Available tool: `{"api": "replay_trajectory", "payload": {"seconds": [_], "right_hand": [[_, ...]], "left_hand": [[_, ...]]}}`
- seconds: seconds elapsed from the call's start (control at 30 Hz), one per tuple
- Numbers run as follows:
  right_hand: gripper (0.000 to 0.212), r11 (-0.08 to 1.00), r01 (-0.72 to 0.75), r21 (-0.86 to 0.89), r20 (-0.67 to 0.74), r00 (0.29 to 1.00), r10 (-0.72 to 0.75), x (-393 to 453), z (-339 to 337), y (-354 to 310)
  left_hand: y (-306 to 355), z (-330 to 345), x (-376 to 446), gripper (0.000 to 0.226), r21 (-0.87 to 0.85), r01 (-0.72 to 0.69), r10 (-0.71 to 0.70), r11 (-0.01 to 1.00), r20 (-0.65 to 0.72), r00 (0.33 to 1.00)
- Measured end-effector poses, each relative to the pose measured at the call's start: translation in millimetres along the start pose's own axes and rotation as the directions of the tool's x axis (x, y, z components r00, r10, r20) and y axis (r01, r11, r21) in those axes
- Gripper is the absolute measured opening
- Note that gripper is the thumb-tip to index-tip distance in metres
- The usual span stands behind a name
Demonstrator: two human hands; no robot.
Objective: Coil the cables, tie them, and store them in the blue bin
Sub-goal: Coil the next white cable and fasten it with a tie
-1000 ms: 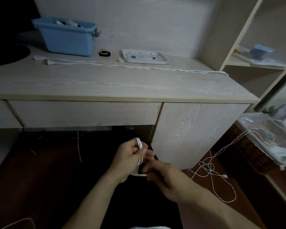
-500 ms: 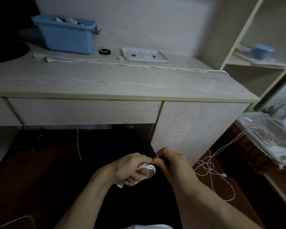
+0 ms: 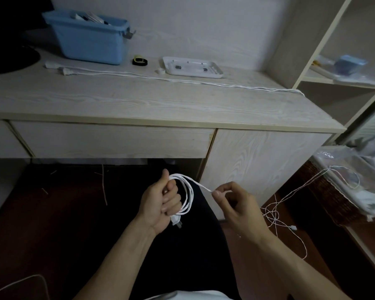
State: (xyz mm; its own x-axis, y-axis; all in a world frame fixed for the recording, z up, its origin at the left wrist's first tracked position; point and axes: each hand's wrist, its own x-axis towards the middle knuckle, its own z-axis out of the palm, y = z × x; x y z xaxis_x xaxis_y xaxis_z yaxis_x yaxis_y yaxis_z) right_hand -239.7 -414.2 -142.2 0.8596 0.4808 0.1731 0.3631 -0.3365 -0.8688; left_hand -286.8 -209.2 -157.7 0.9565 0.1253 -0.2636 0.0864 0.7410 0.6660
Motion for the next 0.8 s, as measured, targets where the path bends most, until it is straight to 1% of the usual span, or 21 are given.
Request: {"api": "replay_trajectory", "payload": {"seconds": [0.07, 0.13, 0.2, 0.27, 0.37, 0.47, 0.53, 0.6, 0.7, 0.8], "right_hand": [[0.008, 1.000, 0.007, -0.013, -0.004, 1.000, -0.007, 0, -1, 3], [0.008, 0.993, 0.029, -0.117, 0.024, 0.999, -0.026, 2, -4, 9], [0.013, 0.971, 0.044, -0.236, 0.109, 0.994, -0.018, 3, -5, 13], [0.017, 0.953, 0.075, -0.293, 0.220, 0.975, -0.009, 3, -4, 16], [0.016, 0.933, 0.172, -0.315, 0.348, 0.936, -0.055, 0, -1, 17], [0.027, 0.907, 0.272, -0.321, 0.445, 0.889, -0.110, -3, 5, 16], [0.030, 0.889, 0.314, -0.333, 0.503, 0.857, -0.115, -5, 11, 17], [0.031, 0.879, 0.339, -0.335, 0.548, 0.829, -0.111, -8, 17, 16], [0.032, 0.898, 0.341, -0.279, 0.579, 0.806, -0.126, -10, 21, 9], [0.033, 0.901, 0.345, -0.263, 0.603, 0.788, -0.126, -10, 22, 6]], "left_hand": [[3, -5, 3, 0.050, -0.191, 0.019, -0.021, 0.981, -0.008, 1.000], [6, -8, 6, 0.052, -0.338, -0.011, 0.003, 0.941, -0.025, 1.000], [10, -7, 6, 0.052, -0.444, -0.059, 0.044, 0.894, -0.044, 0.998], [11, -5, 6, 0.049, -0.493, -0.088, 0.065, 0.866, -0.063, 0.996], [12, -4, 8, 0.038, -0.429, -0.130, 0.094, 0.894, -0.104, 0.990], [12, -6, 12, 0.026, -0.363, -0.137, 0.105, 0.922, -0.106, 0.989], [9, -8, 14, 0.024, -0.344, -0.133, 0.102, 0.930, -0.106, 0.989], [7, -5, 14, 0.016, -0.300, -0.148, 0.120, 0.942, -0.110, 0.987], [0, 2, 11, 0.013, -0.124, -0.189, 0.168, 0.974, -0.158, 0.973], [-9, 8, 6, 0.011, 0.092, -0.209, 0.221, 0.974, -0.145, 0.964]]}}
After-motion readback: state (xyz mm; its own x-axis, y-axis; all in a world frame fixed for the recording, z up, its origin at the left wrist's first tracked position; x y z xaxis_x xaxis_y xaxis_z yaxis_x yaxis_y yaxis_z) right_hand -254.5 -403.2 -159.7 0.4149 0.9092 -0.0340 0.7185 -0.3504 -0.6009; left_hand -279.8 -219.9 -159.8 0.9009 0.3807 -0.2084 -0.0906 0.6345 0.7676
